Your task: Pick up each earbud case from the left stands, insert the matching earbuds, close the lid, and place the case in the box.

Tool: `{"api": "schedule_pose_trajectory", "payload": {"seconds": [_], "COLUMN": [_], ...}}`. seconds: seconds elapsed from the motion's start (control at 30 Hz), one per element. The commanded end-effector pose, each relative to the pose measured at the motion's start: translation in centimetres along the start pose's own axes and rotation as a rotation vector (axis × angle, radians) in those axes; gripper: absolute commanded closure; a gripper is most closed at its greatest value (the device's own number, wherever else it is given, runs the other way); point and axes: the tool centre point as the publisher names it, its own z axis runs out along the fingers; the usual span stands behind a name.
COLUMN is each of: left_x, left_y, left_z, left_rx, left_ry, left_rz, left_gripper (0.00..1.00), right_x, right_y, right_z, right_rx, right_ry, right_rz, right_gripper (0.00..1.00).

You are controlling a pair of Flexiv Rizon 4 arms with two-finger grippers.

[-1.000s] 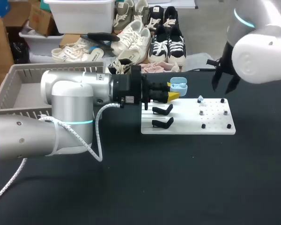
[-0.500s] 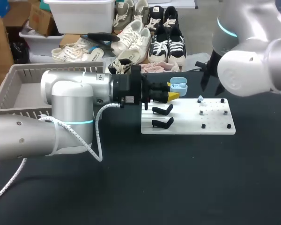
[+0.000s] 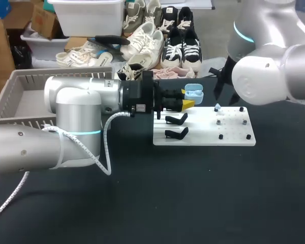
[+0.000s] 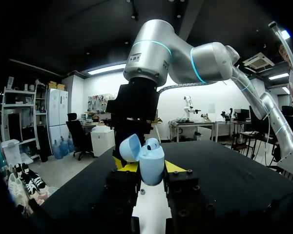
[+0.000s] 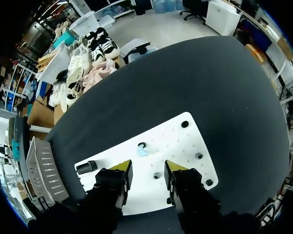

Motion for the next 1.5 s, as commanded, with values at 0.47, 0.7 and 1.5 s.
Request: {"api": "schedule_pose_trajectory", "payload": {"seconds": [0.47,0.7,1.5], "left_x": [0.1,0.1,0.1], "left_y": [0.1,0.1,0.1], "left_z": [0.0,0.0,0.0], "left_rx": [0.001,0.001,0.001], "left_ry": [-0.002,-0.002,-0.002], "left_rz": [0.001,0.001,0.001], "left_gripper": [1.00,1.00,1.00], "right_x": [0.5,0.6,0.2], "right_y": [0.9,1.4,1.1], "right_z": [2.1,2.5,3.8], "right_rx": [-0.001,-0.001,0.015], "right_ry": [0.015,0.021,0.049], "right_rz": [0.018,0.010,0.019], "right_gripper": [0.62,0.63,0.64]}}
